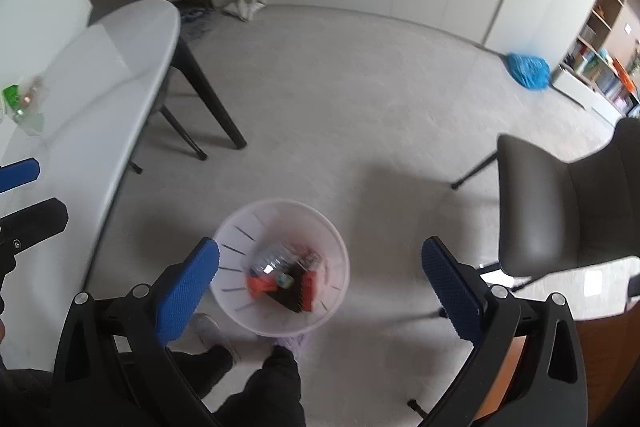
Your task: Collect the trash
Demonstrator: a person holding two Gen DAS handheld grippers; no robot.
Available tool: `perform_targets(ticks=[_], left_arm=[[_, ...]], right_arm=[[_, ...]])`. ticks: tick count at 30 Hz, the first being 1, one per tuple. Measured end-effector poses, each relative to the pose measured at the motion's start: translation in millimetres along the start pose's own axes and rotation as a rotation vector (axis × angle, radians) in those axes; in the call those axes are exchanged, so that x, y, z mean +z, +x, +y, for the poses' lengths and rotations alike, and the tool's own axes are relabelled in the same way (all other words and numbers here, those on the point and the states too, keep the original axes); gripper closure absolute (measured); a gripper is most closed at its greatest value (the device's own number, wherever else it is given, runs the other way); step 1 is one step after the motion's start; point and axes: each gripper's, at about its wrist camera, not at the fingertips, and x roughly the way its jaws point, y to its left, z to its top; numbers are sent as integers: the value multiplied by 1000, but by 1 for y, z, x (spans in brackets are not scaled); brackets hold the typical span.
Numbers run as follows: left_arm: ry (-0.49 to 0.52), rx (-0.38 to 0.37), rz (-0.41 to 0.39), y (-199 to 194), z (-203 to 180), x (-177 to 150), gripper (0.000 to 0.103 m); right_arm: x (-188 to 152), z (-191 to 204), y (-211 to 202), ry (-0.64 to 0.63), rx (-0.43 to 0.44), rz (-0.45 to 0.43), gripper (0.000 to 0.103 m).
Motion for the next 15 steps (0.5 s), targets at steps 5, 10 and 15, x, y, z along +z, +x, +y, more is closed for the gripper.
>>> perform_targets(ticks=[5,10,15], left_arm=[[-89,58,-57,-32,33,2,8],[-210,111,-114,-65,77,-5,8],[-303,173,-167,-94,117,-14,8]], right_arm=[[22,42,-17,-64,52,-38,3],[42,84,-28,-120,84,-71,3],[66,133,-41,-191,125,-104,3]])
